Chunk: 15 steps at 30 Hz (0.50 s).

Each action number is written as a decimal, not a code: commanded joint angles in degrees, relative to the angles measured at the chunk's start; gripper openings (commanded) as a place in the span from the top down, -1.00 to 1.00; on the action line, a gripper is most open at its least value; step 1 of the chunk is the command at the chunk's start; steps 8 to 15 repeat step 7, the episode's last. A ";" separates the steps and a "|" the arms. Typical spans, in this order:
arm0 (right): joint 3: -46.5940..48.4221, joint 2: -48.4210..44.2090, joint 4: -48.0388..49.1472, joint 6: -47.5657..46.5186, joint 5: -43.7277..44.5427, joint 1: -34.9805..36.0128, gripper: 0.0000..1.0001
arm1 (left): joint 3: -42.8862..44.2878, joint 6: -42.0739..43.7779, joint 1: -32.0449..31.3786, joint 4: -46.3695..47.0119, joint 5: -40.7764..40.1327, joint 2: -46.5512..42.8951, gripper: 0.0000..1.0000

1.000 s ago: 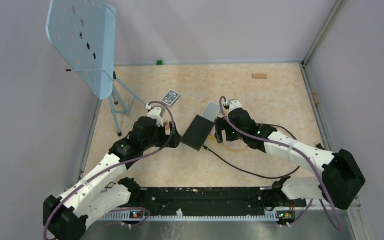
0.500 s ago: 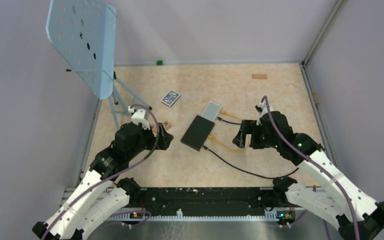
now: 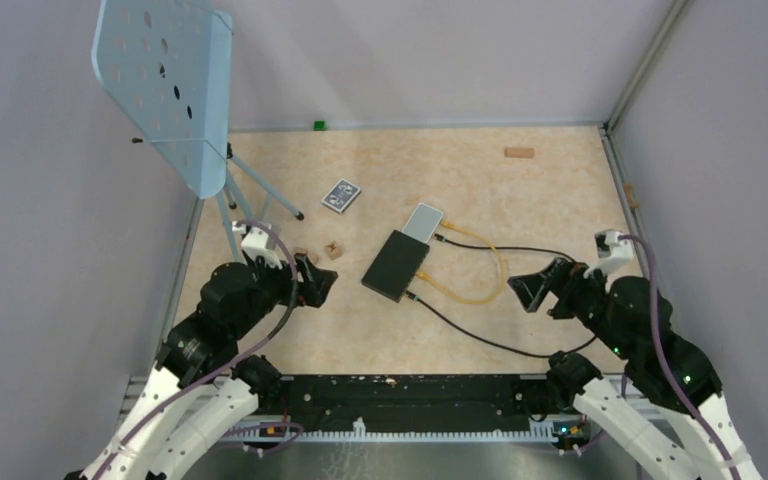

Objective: Insert the plug into the switch port

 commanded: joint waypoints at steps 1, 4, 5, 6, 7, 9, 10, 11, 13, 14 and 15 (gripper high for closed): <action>-0.10 -5.32 -1.06 -0.41 5.78 -0.39 -0.79 | -0.61 0.89 0.22 2.25 0.96 -2.08 -0.97; -1.56 -7.11 -0.41 0.11 6.09 -0.39 -0.79 | -0.89 0.65 0.19 2.43 0.75 -2.53 -0.97; -1.74 -7.25 -0.67 0.31 6.58 -0.39 -0.79 | -0.90 0.45 0.22 2.45 0.35 -2.39 -0.97; -1.79 -7.36 -0.82 0.55 6.80 -0.39 -0.79 | -0.77 0.37 0.20 2.42 0.12 -2.23 -0.97; -1.88 -7.39 -0.95 0.58 7.03 -0.40 -0.79 | -0.80 0.39 0.17 2.48 0.09 -2.23 -0.97; -1.88 -7.39 -0.95 0.58 7.03 -0.40 -0.79 | -0.80 0.39 0.17 2.48 0.09 -2.23 -0.97; -1.88 -7.39 -0.95 0.58 7.03 -0.40 -0.79 | -0.80 0.39 0.17 2.48 0.09 -2.23 -0.97; -1.88 -7.39 -0.95 0.58 7.03 -0.40 -0.79 | -0.80 0.39 0.17 2.48 0.09 -2.23 -0.97; -1.88 -7.39 -0.95 0.58 7.03 -0.40 -0.79 | -0.80 0.39 0.17 2.48 0.09 -2.23 -0.97; -1.88 -7.39 -0.95 0.58 7.03 -0.40 -0.79 | -0.80 0.39 0.17 2.48 0.09 -2.23 -0.97; -1.88 -7.39 -0.95 0.58 7.03 -0.40 -0.79 | -0.80 0.39 0.17 2.48 0.09 -2.23 -0.97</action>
